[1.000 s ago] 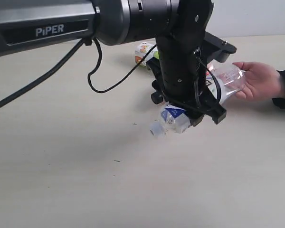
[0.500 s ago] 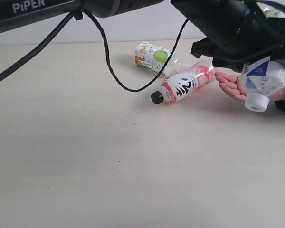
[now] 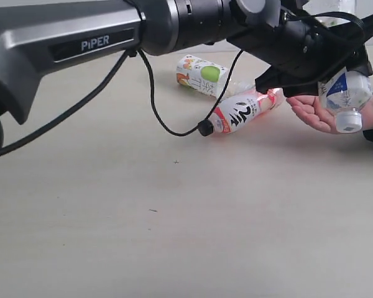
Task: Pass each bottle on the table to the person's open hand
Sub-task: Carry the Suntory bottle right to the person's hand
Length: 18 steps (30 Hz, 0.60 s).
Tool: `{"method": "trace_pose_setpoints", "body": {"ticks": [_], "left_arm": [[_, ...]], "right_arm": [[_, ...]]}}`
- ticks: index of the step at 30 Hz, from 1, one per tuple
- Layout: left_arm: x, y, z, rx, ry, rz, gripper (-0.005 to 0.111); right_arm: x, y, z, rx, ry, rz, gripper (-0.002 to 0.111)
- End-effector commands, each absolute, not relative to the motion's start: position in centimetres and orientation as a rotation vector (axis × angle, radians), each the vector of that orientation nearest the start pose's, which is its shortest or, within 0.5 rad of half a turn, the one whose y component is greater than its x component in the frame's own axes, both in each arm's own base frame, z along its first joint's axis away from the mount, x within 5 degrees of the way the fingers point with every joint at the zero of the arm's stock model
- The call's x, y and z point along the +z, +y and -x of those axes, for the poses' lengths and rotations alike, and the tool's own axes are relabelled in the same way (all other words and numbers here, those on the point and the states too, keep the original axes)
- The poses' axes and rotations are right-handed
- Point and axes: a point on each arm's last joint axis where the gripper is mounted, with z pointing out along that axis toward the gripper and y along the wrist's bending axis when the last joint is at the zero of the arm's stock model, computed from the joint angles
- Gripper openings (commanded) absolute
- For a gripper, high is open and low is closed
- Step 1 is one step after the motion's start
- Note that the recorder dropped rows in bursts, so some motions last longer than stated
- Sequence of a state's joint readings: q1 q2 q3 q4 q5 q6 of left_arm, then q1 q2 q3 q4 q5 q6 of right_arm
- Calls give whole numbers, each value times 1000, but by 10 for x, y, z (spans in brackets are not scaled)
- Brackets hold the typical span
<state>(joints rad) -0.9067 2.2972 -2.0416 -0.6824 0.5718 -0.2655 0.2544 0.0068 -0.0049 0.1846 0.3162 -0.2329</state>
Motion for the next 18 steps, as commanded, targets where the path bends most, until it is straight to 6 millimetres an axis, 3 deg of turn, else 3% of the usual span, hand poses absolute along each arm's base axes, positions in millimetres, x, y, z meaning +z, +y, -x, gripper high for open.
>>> {"method": "trace_pose_setpoints", "body": {"ticks": [1, 6, 7, 12, 18], "left_arm": [[224, -444, -315, -1293, 2499, -193, 7], [197, -448, -320, -1287, 2530, -135, 21], [185, -450, -322, -1290, 2544, -102, 21], [166, -453, -326, -1294, 2542, -32, 21], [160, -457, -328, -1345, 2506, -18, 21]], "right_arm": [[186, 19, -51, 192, 1761, 318, 0], [186, 19, -51, 192, 1761, 318, 0], [186, 19, -51, 192, 1761, 318, 0], [186, 19, -51, 192, 1761, 318, 0], [186, 19, -51, 192, 1761, 318, 0]]}}
